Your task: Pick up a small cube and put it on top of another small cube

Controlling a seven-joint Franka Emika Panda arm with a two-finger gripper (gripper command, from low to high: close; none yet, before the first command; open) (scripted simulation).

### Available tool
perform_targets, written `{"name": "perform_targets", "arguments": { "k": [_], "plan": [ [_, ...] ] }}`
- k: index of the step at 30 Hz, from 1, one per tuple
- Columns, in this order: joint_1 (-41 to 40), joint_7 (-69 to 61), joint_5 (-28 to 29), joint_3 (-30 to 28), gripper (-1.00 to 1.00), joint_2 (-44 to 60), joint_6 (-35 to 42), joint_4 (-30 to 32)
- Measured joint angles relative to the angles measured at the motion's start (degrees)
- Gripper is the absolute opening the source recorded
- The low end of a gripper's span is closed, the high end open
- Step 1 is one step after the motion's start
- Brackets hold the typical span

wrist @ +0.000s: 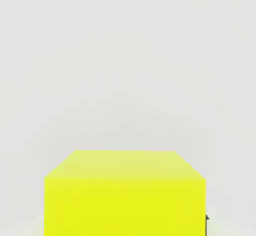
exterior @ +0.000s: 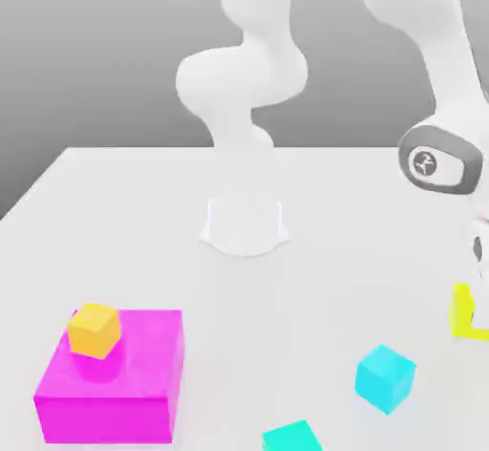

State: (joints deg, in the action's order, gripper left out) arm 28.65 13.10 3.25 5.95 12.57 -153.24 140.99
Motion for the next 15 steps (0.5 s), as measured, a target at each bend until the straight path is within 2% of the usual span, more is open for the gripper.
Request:
{"name": "perform_targets", "arguments": {
  "k": [7, 11, 12, 15],
  "plan": [
    [-13.0, -7.29, -4.6, -9.55, -1.0, -0.32, 7.14, -6.91],
    [-16.78, -9.78, -6.83, -11.1, -1.0, 6.43, 2.62, -9.19],
    [-17.02, -9.98, -7.08, -11.03, 1.0, 7.64, 1.52, -9.28],
    [-17.02, -9.98, -7.08, -11.03, 1.0, 7.64, 1.52, -9.28]
  ]
}}
